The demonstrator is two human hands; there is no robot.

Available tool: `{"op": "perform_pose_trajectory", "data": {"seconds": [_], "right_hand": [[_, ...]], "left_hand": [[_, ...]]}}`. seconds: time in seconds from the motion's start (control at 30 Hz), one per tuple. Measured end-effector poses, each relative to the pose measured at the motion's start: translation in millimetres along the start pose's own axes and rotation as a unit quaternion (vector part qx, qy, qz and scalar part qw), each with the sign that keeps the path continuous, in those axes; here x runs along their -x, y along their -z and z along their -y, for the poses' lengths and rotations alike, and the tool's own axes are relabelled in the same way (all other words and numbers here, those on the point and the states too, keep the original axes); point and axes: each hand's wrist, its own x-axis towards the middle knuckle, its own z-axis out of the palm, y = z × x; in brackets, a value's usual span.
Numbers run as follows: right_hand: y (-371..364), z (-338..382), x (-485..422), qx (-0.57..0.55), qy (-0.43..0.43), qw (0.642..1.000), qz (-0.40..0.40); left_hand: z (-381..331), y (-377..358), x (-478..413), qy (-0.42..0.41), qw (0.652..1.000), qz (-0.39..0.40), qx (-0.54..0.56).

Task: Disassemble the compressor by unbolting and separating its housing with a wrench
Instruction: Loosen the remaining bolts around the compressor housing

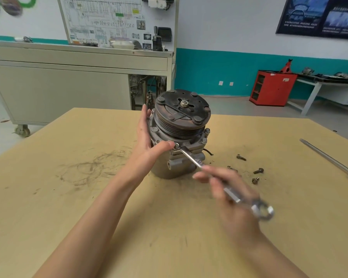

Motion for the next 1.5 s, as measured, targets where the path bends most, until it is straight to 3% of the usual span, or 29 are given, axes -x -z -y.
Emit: {"op": "perform_pose_trajectory", "data": {"seconds": [0.03, 0.1, 0.17, 0.2, 0.27, 0.33, 0.43, 0.5, 0.53, 0.6, 0.7, 0.9, 0.97, 1.0, 1.07, 1.1, 1.17, 1.27, 1.33, 1.4, 1.5], "right_hand": [[4.4, -2.8, -8.3, -0.138, -0.121, 0.983, -0.012], [12.6, -14.3, -31.7, -0.336, -0.310, 0.889, -0.033], [17.4, -24.8, -54.4, -0.403, -0.410, 0.818, -0.009], [17.8, -27.7, -62.9, -0.412, -0.426, 0.805, 0.013], [16.5, -31.4, -71.1, -0.411, -0.392, 0.822, 0.040], [16.5, -27.0, -71.5, -0.358, -0.302, 0.883, 0.021], [15.4, -10.2, -63.9, -0.214, -0.103, 0.970, -0.059], [8.8, 2.2, -57.2, -0.042, 0.057, 0.996, -0.062], [4.3, 6.9, -53.5, 0.072, 0.138, 0.987, -0.051], [-5.9, 9.9, -45.6, 0.239, 0.277, 0.930, -0.022], [-16.5, 7.6, -38.2, 0.298, 0.352, 0.887, 0.005], [-23.5, 1.3, -23.7, 0.318, 0.388, 0.864, 0.050], [-18.2, -1.8, -22.7, 0.289, 0.364, 0.884, 0.049], [-15.0, -4.1, -20.9, 0.250, 0.320, 0.913, 0.034], [-8.1, -4.8, -20.1, 0.065, 0.119, 0.991, 0.001], [-4.3, -4.2, -23.6, -0.070, -0.018, 0.997, -0.005], [3.2, -10.1, -37.8, -0.287, -0.238, 0.928, -0.001], [13.1, -22.6, -62.9, -0.380, -0.400, 0.834, 0.012], [14.6, -24.3, -67.4, -0.384, -0.403, 0.830, 0.008], [14.8, -21.0, -59.1, -0.322, -0.321, 0.890, 0.000], [13.1, -6.5, -42.8, -0.137, -0.108, 0.985, 0.012]], "left_hand": [[-1.4, -0.4, 0.1, 0.000, 1.000, 0.004, -0.006], [-4.0, -0.7, -0.9, -0.003, 1.000, 0.016, -0.015], [-5.0, -0.3, -2.0, -0.007, 1.000, 0.023, -0.016], [-4.5, -0.1, -2.4, -0.009, 1.000, 0.025, -0.013], [-1.5, 1.2, -2.3, -0.012, 1.000, 0.028, -0.007], [2.6, 4.2, -1.6, -0.012, 1.000, 0.027, 0.007], [10.2, 7.7, -5.0, -0.005, 0.999, 0.007, 0.044], [14.0, 7.1, -7.4, -0.004, 0.999, -0.009, 0.038], [14.9, 6.4, -7.7, -0.006, 0.999, -0.015, 0.031], [16.1, 5.3, -7.1, -0.012, 0.999, -0.022, 0.023], [16.9, 5.5, -6.2, -0.014, 0.999, -0.030, 0.020], [16.7, 4.0, -7.0, -0.015, 0.999, -0.035, 0.023], [17.1, 4.7, -7.1, -0.014, 0.999, -0.036, 0.025], [17.2, 5.0, -7.0, -0.014, 0.999, -0.036, 0.025], [17.4, 5.1, -6.6, -0.014, 0.999, -0.033, 0.024], [17.4, 5.2, -6.6, -0.014, 0.999, -0.033, 0.022], [16.9, 5.1, -7.1, -0.016, 0.999, -0.034, 0.020], [15.9, 4.7, -6.1, -0.012, 0.999, -0.032, 0.023], [16.0, 4.8, -4.7, -0.014, 0.999, -0.031, 0.017], [16.0, 4.9, -4.2, -0.014, 0.999, -0.030, 0.009], [15.8, 4.5, -4.9, -0.014, 0.999, -0.032, 0.000]]}}
